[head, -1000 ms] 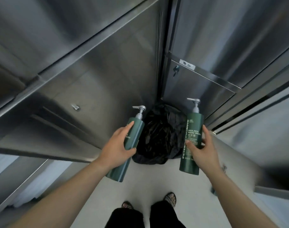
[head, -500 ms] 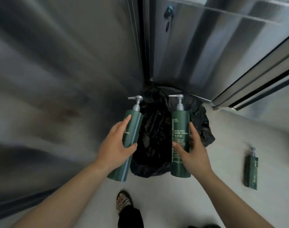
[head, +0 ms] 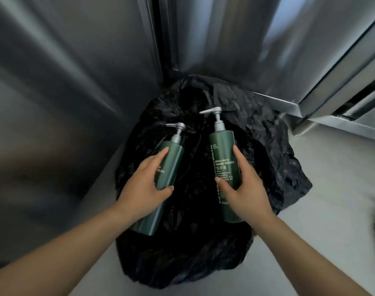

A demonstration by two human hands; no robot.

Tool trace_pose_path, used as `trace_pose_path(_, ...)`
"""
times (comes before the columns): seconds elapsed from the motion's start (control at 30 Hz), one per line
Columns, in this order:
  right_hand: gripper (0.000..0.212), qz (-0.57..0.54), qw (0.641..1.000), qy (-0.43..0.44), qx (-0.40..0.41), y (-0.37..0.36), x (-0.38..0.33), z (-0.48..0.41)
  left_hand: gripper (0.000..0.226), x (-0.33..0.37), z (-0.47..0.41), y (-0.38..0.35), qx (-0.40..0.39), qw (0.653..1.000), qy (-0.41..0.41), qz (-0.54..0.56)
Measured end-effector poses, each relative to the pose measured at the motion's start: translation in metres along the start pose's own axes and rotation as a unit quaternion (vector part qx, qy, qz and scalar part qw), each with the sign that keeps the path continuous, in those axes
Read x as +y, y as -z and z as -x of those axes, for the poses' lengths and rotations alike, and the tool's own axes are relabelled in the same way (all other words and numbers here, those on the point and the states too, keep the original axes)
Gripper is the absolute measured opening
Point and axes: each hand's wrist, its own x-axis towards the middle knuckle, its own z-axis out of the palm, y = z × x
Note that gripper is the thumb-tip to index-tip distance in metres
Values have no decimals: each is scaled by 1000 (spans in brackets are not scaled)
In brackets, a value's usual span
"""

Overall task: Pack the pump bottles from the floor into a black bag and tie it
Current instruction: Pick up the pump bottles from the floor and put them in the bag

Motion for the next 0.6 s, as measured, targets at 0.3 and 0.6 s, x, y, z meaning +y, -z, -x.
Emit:
trace_pose_path(0.3, 83, 123, 985, 23, 117, 42, 66, -11, 94, -33, -31, -59, 10, 1000, 9, 13)
trace_pose_path(0.6, 83, 116, 980, -44, 154, 43, 109, -26, 94, -59, -27, -65, -29, 998, -3, -62)
